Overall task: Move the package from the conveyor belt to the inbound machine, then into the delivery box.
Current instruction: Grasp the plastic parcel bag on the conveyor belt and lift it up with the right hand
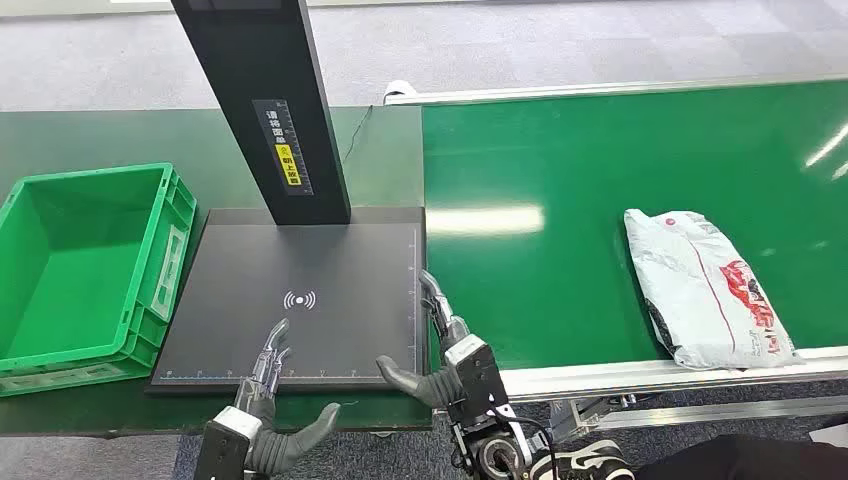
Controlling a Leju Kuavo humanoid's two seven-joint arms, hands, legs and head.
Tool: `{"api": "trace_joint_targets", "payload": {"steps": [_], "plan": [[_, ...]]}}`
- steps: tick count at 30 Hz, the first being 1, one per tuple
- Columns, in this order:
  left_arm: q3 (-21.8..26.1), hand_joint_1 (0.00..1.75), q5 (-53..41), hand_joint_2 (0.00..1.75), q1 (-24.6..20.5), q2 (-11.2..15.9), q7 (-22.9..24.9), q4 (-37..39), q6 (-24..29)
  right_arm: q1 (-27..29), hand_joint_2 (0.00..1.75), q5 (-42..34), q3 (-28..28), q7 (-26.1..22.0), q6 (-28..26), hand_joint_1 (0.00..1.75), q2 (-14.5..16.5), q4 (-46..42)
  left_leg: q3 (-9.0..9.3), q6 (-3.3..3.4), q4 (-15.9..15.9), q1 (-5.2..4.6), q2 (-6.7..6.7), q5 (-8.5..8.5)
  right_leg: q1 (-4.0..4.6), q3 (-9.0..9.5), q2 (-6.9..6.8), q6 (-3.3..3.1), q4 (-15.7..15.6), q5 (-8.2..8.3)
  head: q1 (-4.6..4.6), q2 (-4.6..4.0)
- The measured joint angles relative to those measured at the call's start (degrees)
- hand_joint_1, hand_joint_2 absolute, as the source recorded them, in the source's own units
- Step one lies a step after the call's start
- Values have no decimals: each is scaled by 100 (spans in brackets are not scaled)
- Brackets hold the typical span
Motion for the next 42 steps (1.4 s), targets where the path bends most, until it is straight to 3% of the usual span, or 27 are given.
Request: {"api": "trace_joint_targets", "payload": {"steps": [2,6,12,16,21,29,37,42], "plan": [[-1,0,9,175,-29,0,-4,7,-21,-67,175,256,-3,186,-100,0,-28,-26,0,0,0,0,1,0,0,0,0,0,0,1,0,0],[-5,0,72,175,-191,0,-36,84,-151,-565,175,1414,-54,1025,-319,0,-268,121,5,2,1,-1,2,2,-1,6,0,0,-1,4,-1,1],[-2,0,178,175,-400,10,-115,254,-269,-2093,175,2817,-259,2041,-1114,0,-969,1705,12,6,6,-5,1,9,-5,13,-1,2,-1,18,1,1],[-1,0,193,175,-436,14,-134,279,-310,-2457,175,3225,-265,2509,-1265,0,-1153,2103,12,6,7,-5,-1,10,-5,13,-3,2,-1,18,2,2],[2,0,244,175,-664,17,-113,360,-463,-3187,175,4505,-217,4154,-1176,0,-1952,3358,1,7,6,-3,-15,8,-3,5,-5,4,-1,14,-1,1],[19,0,343,175,-656,58,-180,397,-475,-3292,175,4888,-345,4617,-564,0,-2661,3898,-6,8,6,-4,-19,6,-5,4,-12,6,-2,13,-1,0],[76,0,366,175,-561,75,-205,365,-443,-3362,175,5203,-606,5143,-118,0,-3081,4114,-7,8,6,-3,-21,7,-4,4,-14,6,-1,13,-3,1],[128,0,372,175,-541,81,-227,364,-436,-3394,175,5221,-824,5237,4,0,-3241,4208,-7,8,6,-3,-23,7,-4,4,-15,6,-2,13,-2,1]]}}
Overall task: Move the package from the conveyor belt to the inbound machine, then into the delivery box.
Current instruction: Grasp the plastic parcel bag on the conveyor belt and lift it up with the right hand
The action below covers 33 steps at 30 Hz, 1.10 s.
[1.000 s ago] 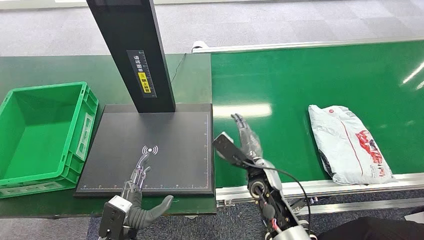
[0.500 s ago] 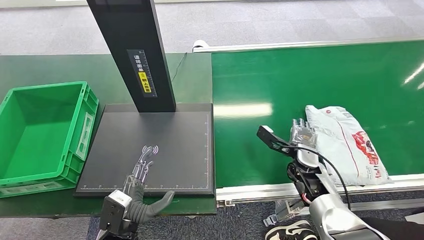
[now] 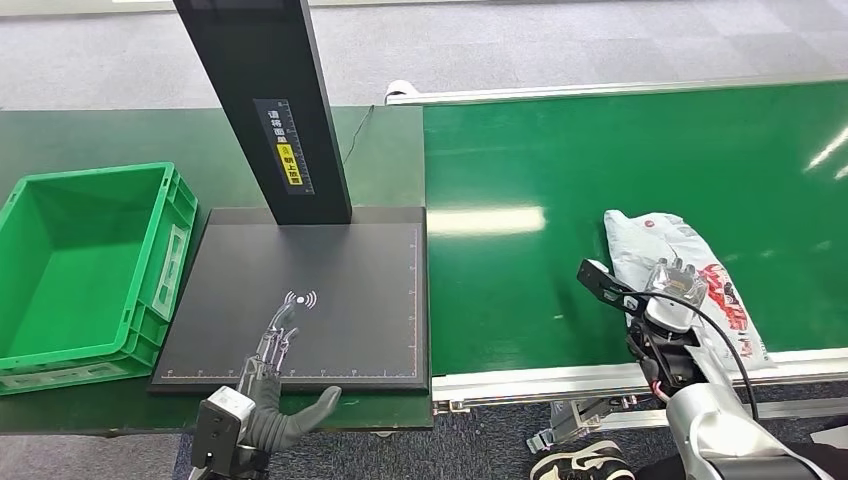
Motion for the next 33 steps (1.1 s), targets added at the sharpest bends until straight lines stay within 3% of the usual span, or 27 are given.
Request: {"api": "trace_joint_targets", "payload": {"steps": [13,17,18,33], "plan": [[111,0,0,175,-4,0,-46,0,-25,1,175,9,-502,-103,262,0,-71,136,1,0,0,0,0,0,0,0,-2,0,0,0,0,-1],[145,0,-5,175,-6,-1,-50,0,-36,12,175,51,-662,-262,314,167,-46,151,0,0,0,0,0,0,0,0,-2,1,0,0,0,-1],[152,0,-8,175,-6,-1,-52,0,-40,14,175,72,-697,-298,329,173,-35,153,0,0,0,0,0,0,0,0,-2,1,0,0,0,-1],[262,0,-59,175,-12,-2,-102,15,-144,21,175,386,-1088,-656,313,175,50,169,2,0,0,0,1,0,0,2,-4,1,0,-1,0,-1]]}}
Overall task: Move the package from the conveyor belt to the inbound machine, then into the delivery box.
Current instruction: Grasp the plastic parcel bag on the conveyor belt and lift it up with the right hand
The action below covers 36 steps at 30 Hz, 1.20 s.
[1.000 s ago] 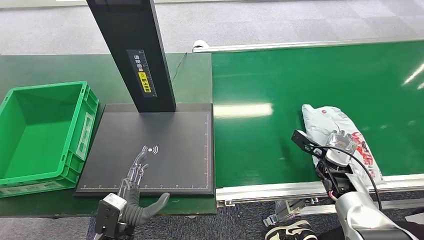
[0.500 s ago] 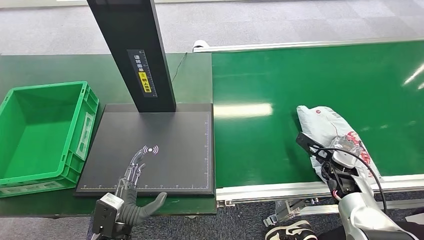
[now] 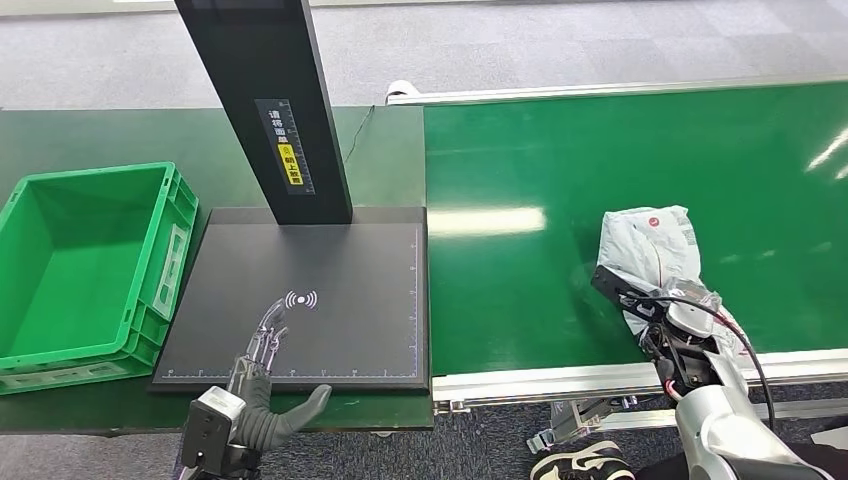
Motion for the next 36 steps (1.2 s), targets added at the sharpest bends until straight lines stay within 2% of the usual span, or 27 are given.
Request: {"api": "trace_joint_targets", "payload": {"steps": [3,7,10,15,17,25,36], "plan": [[28,0,-1,175,5,0,-26,5,-15,14,175,34,-92,-295,-450,175,39,-1,-7,0,-1,0,0,0,0,-1,0,0,1,0,0,0],[54,0,-12,175,63,0,-88,3,-22,-11,175,-108,-317,-961,-1717,175,131,-61,-13,0,-1,1,0,0,0,-4,1,0,2,0,-1,1],[66,0,-36,175,121,-1,-131,1,-21,-95,175,-397,-565,-1559,-2441,175,218,-160,-9,-1,-1,1,-1,1,0,-6,0,0,2,0,-1,1],[73,0,-63,175,147,-12,-206,2,78,-204,175,-1327,-1168,-3023,-3203,175,374,-383,-10,-1,-1,1,-2,2,0,-6,-5,0,3,0,-2,1],[73,0,-66,175,147,-25,-227,7,114,-249,175,-1525,-1408,-3323,-3321,175,428,-472,-10,-1,-1,1,-2,2,0,-6,-5,0,3,0,-2,0],[73,0,-68,175,147,-34,-247,18,145,-281,175,-1580,-1780,-3388,-3338,175,529,-588,-9,-1,-1,1,-2,2,0,-7,-4,0,2,0,-1,1],[73,0,-68,175,147,-35,-249,20,151,-281,175,-1594,-1858,-3403,-3339,175,571,-607,-9,-1,-1,1,-2,2,0,-7,-4,0,3,0,-2,0]]}}
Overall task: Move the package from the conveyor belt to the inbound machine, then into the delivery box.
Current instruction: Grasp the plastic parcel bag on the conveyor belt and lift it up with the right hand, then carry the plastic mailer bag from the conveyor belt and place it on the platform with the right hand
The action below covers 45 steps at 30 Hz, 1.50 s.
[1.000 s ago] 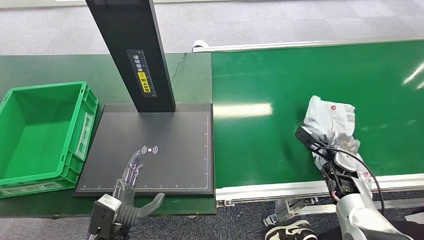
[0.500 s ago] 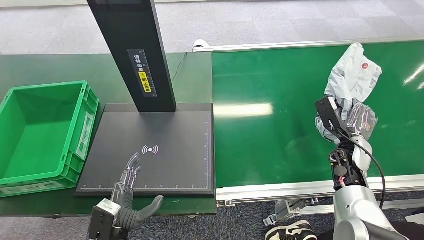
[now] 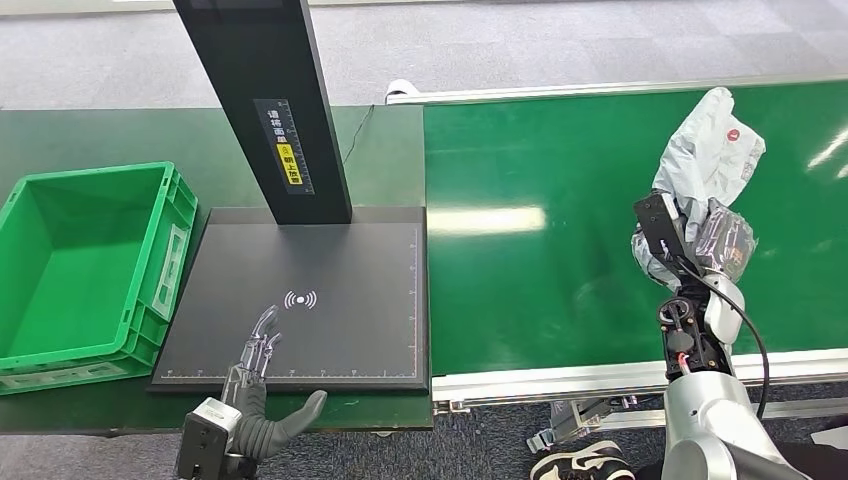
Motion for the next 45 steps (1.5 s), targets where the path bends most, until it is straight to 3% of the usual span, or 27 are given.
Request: {"api": "trace_joint_targets", "payload": {"steps": [2,7,10,13,16,20,23,29,41,42,45], "plan": [[-2,0,1,175,-1,0,-6,3,12,0,175,-171,-34,-198,-35,175,13,-15,-1,0,0,0,0,0,0,0,0,0,0,0,1,0],[-45,0,25,175,-33,0,-64,72,172,-16,175,-1515,-259,-1550,86,175,117,-279,-2,0,0,0,0,0,0,-1,0,0,0,0,1,1],[-71,0,48,175,-79,2,-105,155,253,47,175,-2139,-187,-2193,969,175,283,-621,-2,-1,-2,2,9,-1,1,-1,7,-1,1,0,1,1],[-86,0,57,175,-153,4,-148,266,274,331,175,-2324,338,-2555,2187,175,637,-1042,7,-8,-4,10,31,-6,9,1,27,-4,4,-1,1,0],[-83,0,63,175,-154,8,-178,303,271,756,175,-2579,1475,-2617,3133,175,1057,-1362,7,-16,-6,18,36,-8,17,-3,33,-17,14,-8,2,0],[-77,0,67,175,33,27,-157,156,272,1079,175,-3346,3591,-2633,2977,175,1566,-1405,8,-39,-5,20,13,-5,26,-24,13,-36,25,-22,-5,1],[-74,0,72,175,177,45,-142,71,288,1071,175,-3740,4426,-2633,2885,175,1630,-1406,0,-44,-7,20,-37,2,29,-14,-41,-44,26,-38,1,1],[-74,0,96,175,276,61,-129,-23,320,1023,175,-3948,4983,-2594,2892,175,1598,-1402,1,-39,-6,12,-36,-1,14,-8,-41,-42,22,-37,4,1],[-75,0,110,175,277,89,-108,-33,341,1001,175,-3951,5299,-2363,2880,175,1594,-1310,4,-40,-7,13,-35,-2,20,-9,-39,-43,23,-37,2,1],[-78,0,111,175,276,91,-97,-37,352,983,175,-3921,5318,-2253,2749,142,1596,-1298,4,-40,-7,13,-35,-1,20,-8,-39,-43,24,-37,2,1],[-105,0,115,175,276,92,-55,-69,401,837,175,-3878,5337,-1845,2310,11,1606,-1210,5,-39,-6,13,-35,-1,18,-6,-39,-43,23,-36,3,1]]}}
